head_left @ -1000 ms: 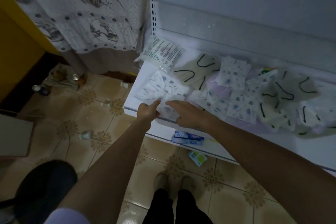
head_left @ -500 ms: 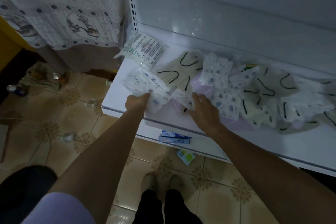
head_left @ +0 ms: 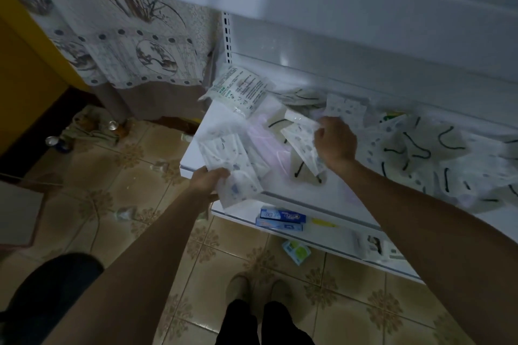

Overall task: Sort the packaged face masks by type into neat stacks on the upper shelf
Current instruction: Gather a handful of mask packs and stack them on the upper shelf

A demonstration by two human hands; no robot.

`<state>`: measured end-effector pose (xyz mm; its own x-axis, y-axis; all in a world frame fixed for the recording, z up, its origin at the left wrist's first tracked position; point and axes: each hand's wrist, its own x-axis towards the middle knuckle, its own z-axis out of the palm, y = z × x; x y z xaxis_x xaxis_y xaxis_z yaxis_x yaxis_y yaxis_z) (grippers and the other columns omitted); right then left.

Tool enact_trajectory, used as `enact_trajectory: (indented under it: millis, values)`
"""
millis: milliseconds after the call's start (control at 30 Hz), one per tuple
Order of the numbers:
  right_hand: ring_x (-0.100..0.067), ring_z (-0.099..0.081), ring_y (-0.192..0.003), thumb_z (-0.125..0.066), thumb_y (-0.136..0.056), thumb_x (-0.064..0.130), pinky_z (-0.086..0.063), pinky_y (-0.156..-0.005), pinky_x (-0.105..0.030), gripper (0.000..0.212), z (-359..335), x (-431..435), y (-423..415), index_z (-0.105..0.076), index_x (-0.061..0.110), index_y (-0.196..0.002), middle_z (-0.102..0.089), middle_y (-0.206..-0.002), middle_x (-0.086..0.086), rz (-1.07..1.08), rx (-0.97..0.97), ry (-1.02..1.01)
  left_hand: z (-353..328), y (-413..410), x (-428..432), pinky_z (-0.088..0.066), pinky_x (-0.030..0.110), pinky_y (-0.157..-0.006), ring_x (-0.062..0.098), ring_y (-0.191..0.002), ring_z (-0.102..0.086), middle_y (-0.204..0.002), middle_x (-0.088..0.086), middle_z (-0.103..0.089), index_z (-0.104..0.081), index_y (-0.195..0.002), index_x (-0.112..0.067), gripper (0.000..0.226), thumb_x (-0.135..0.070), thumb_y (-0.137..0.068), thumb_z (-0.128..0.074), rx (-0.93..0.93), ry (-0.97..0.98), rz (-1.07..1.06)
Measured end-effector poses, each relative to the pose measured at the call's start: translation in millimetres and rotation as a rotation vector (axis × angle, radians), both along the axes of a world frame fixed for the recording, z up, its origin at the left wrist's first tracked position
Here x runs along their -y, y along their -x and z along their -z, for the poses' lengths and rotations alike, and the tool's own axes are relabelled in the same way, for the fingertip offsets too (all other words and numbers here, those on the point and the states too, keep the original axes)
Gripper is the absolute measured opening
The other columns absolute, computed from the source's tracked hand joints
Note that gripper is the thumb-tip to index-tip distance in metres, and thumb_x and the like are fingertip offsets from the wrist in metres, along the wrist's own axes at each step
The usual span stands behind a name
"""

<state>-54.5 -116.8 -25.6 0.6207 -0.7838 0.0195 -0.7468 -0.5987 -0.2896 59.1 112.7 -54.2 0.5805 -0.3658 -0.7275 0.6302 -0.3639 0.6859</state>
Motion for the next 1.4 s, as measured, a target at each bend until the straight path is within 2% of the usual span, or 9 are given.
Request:
enact_trajectory:
  millis: [200, 367, 500, 733, 867, 967, 1167, 1300, 1400]
  values:
    - [-0.031, -0.061, -0.101, -0.053, -0.079, -0.007, -0.049, -0.089, -0.038, 0.034, 20.8, -66.8, -3.3, -0.072, 0.008, -0.104, -0.067, -0.110, -0.013, -0.530, 0.097, -0.188, -0.5, 11.4, 12.4, -0.047, 0.040, -0.083, 0.035, -0.108, -0.054, -0.120, 0.018, -0.057, -0.053, -0.120, -0.005, 0.037, -0.030, -0.094, -0.046, -0.060, 0.030, -0.012]
    - [-0.026, -0.051, -0.120, -0.051, -0.086, 0.003, -0.043, -0.098, -0.036, 0.041, 40.7, -99.7, 0.3, -0.060, 0.012, -0.125, -0.056, -0.131, -0.010, -0.574, -0.081, -0.371, 10.6, 12.0, 11.6, -0.042, 0.048, -0.097, 0.034, -0.117, -0.052, -0.123, 0.012, -0.058, -0.052, -0.129, -0.022, 0.088, -0.082, -0.079, -0.013, -0.238, 0.138, -0.071]
    - [-0.027, -0.042, -0.125, -0.055, -0.091, 0.022, -0.039, -0.099, -0.039, 0.048, 39.9, -105.3, 1.5, -0.041, 0.012, -0.136, -0.045, -0.135, -0.011, -0.567, -0.224, -0.402, 15.1, 12.3, 7.1, -0.037, 0.058, -0.102, 0.035, -0.119, -0.053, -0.134, 0.007, -0.053, -0.049, -0.134, -0.027, 0.101, -0.093, -0.059, -0.034, -0.266, 0.173, -0.040]
    - [-0.033, -0.039, -0.120, -0.045, -0.095, 0.040, -0.038, -0.096, -0.041, 0.040, 53.5, -101.8, 0.4, -0.049, 0.012, -0.123, -0.038, -0.130, -0.016, -0.362, -0.284, -0.230, 15.1, 11.0, 7.8, -0.043, 0.050, -0.098, 0.034, -0.113, -0.055, -0.119, 0.011, -0.062, -0.058, -0.121, -0.017, 0.081, -0.079, -0.076, -0.032, -0.325, 0.202, -0.079]
    - [-0.032, -0.040, -0.121, -0.051, -0.083, 0.065, -0.037, -0.097, -0.043, 0.064, 53.2, -96.9, -2.3, -0.046, 0.019, -0.127, -0.044, -0.132, -0.012, -0.388, -0.301, -0.319, 7.2, 6.1, -2.1, -0.043, 0.044, -0.094, 0.033, -0.098, -0.058, -0.102, 0.015, -0.065, -0.061, -0.104, -0.012, 0.045, -0.048, -0.085, -0.042, -0.318, 0.272, -0.068]
    - [-0.031, -0.037, -0.125, -0.050, -0.071, 0.079, -0.030, -0.105, -0.052, 0.078, 47.4, -93.6, -4.4, -0.047, 0.023, -0.126, -0.046, -0.132, -0.009, -0.416, -0.377, -0.281, 5.5, 4.4, -6.2, -0.043, 0.042, -0.087, 0.032, -0.095, -0.057, -0.100, 0.014, -0.064, -0.060, -0.101, -0.012, 0.041, -0.044, -0.086, -0.039, -0.308, 0.296, -0.029]
    - [-0.029, -0.048, -0.117, -0.041, -0.095, 0.048, -0.040, -0.095, -0.039, 0.048, 53.8, -99.3, -12.1, -0.064, 0.006, -0.104, -0.051, -0.123, -0.013, -0.225, -0.151, -0.287, 16.6, 5.4, -5.0, -0.049, 0.045, -0.082, 0.034, -0.110, -0.057, -0.114, 0.009, -0.062, -0.057, -0.116, -0.019, 0.072, -0.076, -0.080, -0.032, -0.290, 0.255, -0.017]
    - [-0.028, -0.055, -0.102, -0.050, -0.092, 0.040, -0.044, -0.082, -0.035, 0.037, 52.3, -104.4, -11.6, -0.061, 0.005, -0.098, -0.059, -0.107, -0.011, -0.303, -0.121, -0.311, 17.7, 11.7, -0.4, -0.053, 0.040, -0.073, 0.030, -0.104, -0.061, -0.120, 0.012, -0.063, -0.055, -0.124, -0.014, 0.052, -0.040, -0.081, -0.066, -0.156, 0.180, 0.077]
    - [-0.027, -0.057, -0.101, -0.063, -0.085, 0.026, -0.045, -0.084, -0.036, 0.026, 48.5, -104.1, -7.6, -0.063, 0.004, -0.099, -0.063, -0.106, -0.010, -0.427, 0.008, -0.432, 18.2, 17.8, 7.7, -0.053, 0.036, -0.068, 0.026, -0.091, -0.060, -0.113, 0.012, -0.062, -0.055, -0.115, -0.009, 0.031, -0.015, -0.086, -0.065, 0.031, 0.059, 0.021]
